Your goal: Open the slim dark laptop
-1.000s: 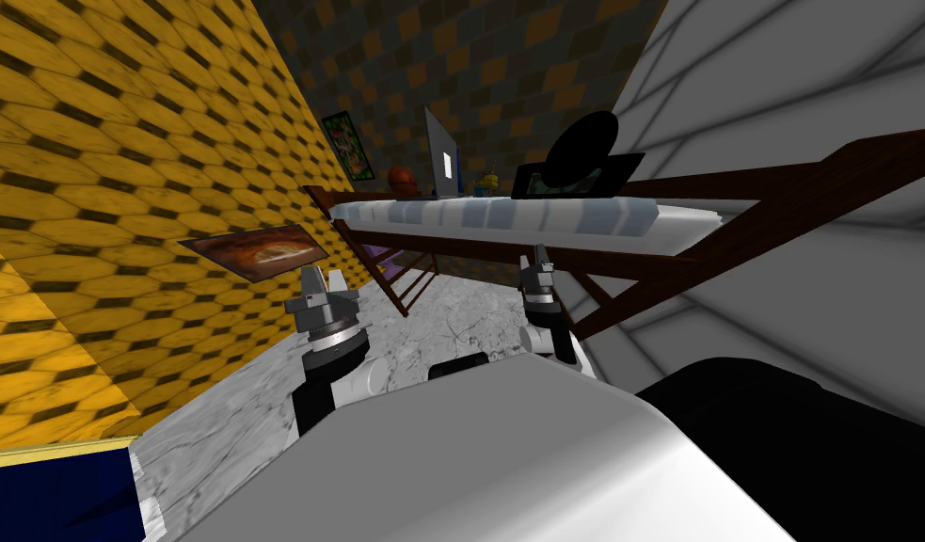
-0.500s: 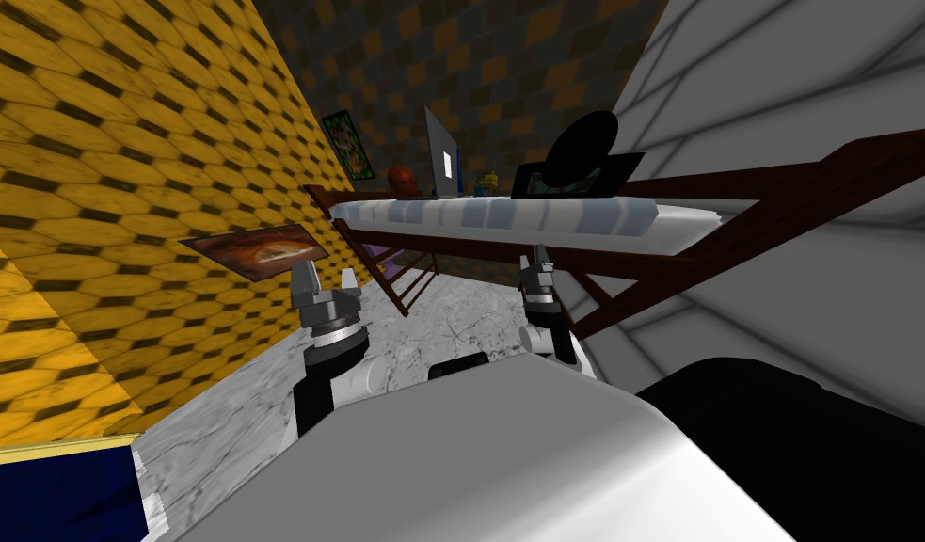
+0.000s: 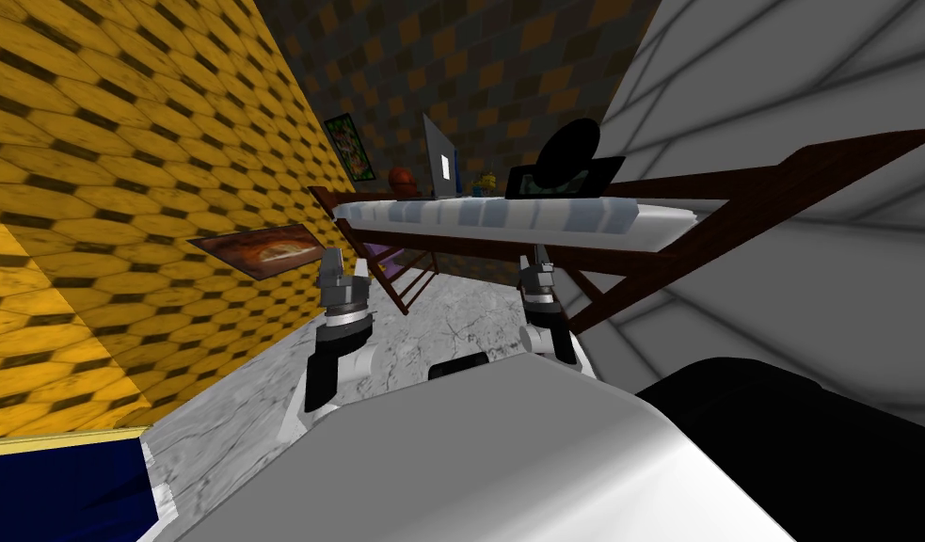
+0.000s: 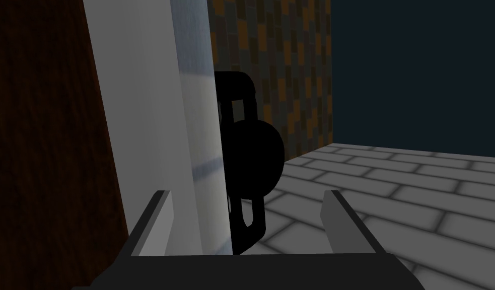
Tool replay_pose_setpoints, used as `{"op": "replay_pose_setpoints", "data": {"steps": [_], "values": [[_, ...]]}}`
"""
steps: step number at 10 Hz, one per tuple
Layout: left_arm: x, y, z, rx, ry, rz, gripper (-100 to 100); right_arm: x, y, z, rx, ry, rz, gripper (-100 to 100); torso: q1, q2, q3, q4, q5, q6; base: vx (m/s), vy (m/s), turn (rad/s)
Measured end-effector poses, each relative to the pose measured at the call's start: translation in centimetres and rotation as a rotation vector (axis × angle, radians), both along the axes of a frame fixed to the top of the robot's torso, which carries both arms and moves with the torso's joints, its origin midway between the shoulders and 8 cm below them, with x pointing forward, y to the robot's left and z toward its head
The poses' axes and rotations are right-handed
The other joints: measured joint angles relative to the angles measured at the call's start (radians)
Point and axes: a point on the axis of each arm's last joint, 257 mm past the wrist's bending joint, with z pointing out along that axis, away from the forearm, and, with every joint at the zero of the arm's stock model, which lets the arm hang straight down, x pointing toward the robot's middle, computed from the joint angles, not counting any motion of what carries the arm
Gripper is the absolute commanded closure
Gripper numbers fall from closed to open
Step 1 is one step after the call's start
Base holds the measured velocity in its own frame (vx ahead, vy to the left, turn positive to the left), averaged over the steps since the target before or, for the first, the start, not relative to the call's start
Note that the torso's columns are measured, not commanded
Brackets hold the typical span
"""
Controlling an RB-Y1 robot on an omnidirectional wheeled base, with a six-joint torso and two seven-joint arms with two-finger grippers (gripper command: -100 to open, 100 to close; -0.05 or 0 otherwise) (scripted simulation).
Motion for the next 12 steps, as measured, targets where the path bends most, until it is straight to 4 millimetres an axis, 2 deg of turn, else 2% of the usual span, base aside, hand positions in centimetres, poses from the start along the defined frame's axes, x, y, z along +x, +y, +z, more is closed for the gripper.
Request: {"op": "replay_pose_setpoints", "data": {"steps": [7, 9, 12], "values": [[4.6, -1.9, 2.1, 0.101, 0.019, 0.004, -100, 0.0, 0.0, 0.0, 0.000, 0.000, 0.000, 0, -0.001, 0.001, 0.001, 0.000, 0.000, 0.000, -0.040, -0.013, -0.008], [5.4, -2.2, 3.1, 0.111, 0.012, 0.004, -100, 0.0, 0.0, 0.0, 0.000, 0.000, 0.000, 0, 0.000, 0.000, 0.000, 0.000, 0.000, 0.000, -0.023, -0.007, -0.008], [7.5, -2.4, 4.2, 0.146, 0.029, 0.027, -100, 0.0, 0.0, 0.0, 0.000, 0.000, 0.000, 0, -0.001, 0.001, 0.001, 0.000, 0.000, 0.000, -0.035, -0.011, -0.019]]}}
